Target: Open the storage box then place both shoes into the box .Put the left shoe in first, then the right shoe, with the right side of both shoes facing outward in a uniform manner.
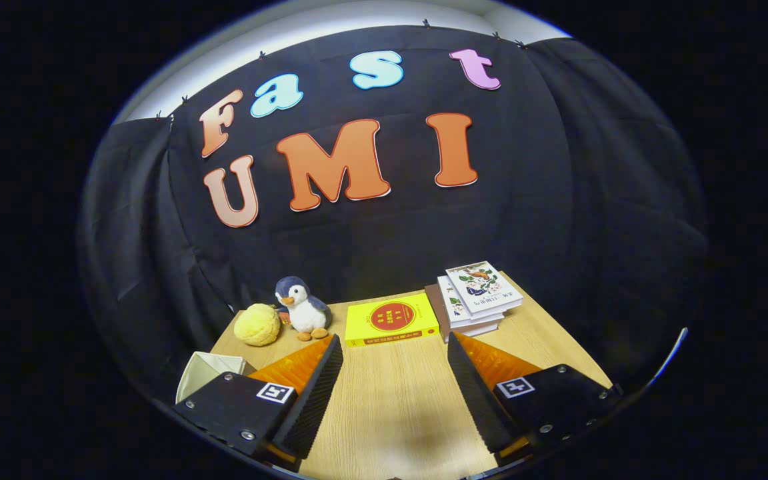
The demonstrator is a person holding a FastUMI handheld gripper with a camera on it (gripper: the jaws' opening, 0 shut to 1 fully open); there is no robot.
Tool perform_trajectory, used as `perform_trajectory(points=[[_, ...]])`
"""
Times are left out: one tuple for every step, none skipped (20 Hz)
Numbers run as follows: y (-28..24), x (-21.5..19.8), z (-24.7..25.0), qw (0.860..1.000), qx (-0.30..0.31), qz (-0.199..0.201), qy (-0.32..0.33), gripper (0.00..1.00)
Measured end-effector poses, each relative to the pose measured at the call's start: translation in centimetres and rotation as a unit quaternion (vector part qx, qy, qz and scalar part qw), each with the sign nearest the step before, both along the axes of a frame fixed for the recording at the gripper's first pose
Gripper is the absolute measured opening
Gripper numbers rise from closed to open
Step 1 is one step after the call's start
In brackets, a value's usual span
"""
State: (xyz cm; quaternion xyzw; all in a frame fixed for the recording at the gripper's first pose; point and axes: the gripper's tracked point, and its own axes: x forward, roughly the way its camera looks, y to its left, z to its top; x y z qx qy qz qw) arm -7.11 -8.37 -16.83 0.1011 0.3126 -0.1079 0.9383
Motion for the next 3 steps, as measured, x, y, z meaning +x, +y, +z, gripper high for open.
perform_trajectory(points=[[-0.10,-0.17,-0.40,1.000,0.000,0.000,0.003,0.95],[-0.19,-0.26,-0.55,1.000,0.000,-0.001,0.005,0.95],[-0.15,-0.37,-0.67,1.000,0.001,-0.001,0.007,0.95]])
